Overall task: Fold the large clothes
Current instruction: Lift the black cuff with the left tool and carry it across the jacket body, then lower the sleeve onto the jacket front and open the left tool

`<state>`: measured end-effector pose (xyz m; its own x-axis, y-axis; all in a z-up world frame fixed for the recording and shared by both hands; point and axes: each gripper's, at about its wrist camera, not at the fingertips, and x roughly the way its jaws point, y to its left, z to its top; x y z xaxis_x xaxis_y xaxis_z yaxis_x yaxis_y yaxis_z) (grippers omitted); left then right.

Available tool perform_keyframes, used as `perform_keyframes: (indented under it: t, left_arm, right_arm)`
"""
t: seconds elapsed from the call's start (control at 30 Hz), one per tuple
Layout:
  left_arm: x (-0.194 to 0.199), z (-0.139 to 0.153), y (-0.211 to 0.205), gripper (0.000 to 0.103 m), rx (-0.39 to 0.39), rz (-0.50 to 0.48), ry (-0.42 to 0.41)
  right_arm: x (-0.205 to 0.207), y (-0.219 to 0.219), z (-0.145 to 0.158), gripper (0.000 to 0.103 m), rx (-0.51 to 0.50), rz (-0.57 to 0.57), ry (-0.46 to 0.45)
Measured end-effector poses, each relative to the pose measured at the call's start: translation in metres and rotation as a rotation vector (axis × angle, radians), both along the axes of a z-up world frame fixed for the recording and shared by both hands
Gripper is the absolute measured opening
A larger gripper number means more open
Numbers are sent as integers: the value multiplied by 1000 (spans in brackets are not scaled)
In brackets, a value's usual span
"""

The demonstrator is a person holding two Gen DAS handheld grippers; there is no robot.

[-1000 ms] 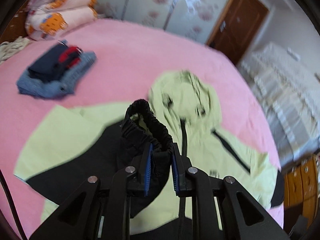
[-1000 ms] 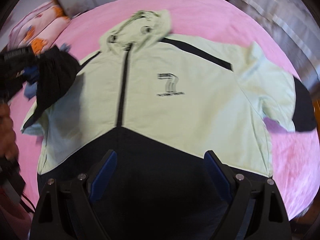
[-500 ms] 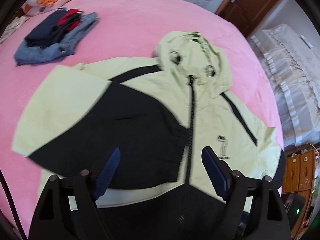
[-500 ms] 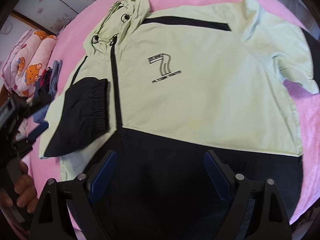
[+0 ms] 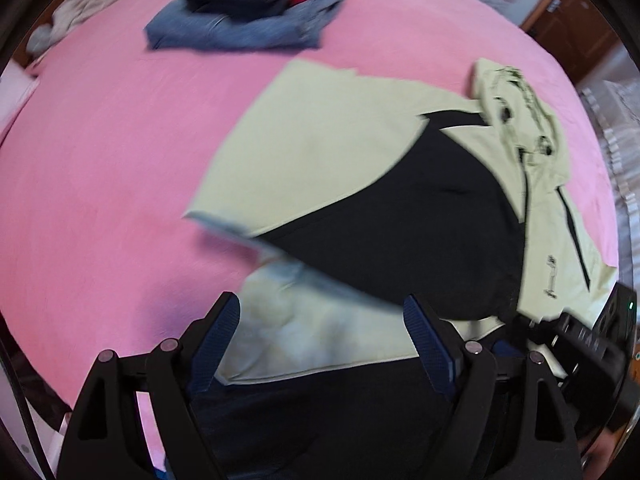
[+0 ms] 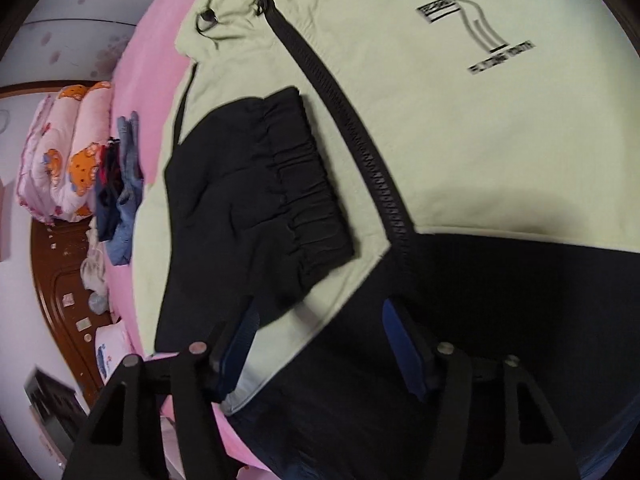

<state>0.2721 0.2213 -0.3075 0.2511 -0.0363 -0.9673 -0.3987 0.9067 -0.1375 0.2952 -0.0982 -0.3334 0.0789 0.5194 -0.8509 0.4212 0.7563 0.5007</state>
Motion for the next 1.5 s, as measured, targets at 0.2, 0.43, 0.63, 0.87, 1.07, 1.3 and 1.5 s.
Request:
perform_keyframes:
  t: [0.2,0.43,0.63,0.87,1.07,1.3,1.5]
  left_arm:
    - [-12,-43,28,83,7,23,101]
    - [-9,-74,46,83,31,43,113]
    - [2,-80,56,83,21,51,61]
    - [10,-88,68,83,22,58,7]
    - [6,-89,67,73,22,102,-29]
    - [-1,-85,58,33,-48,114,-82]
    - [-4,-78,53,24,-68,155,-94]
  right_arm:
    - [12,6,-12,64,-16,-82,68]
    - [21,11,-5,34,-69,-102,59]
    - [36,19,-10,20,-119,-71,65]
    - [53,17,8,10,-162,-57,-83]
    - [72,-1,54,8,-248,-70,-279]
    - [79,-41,104,8,-372,-81,-422]
    - [58,-80,103,8,-410,-133,-379]
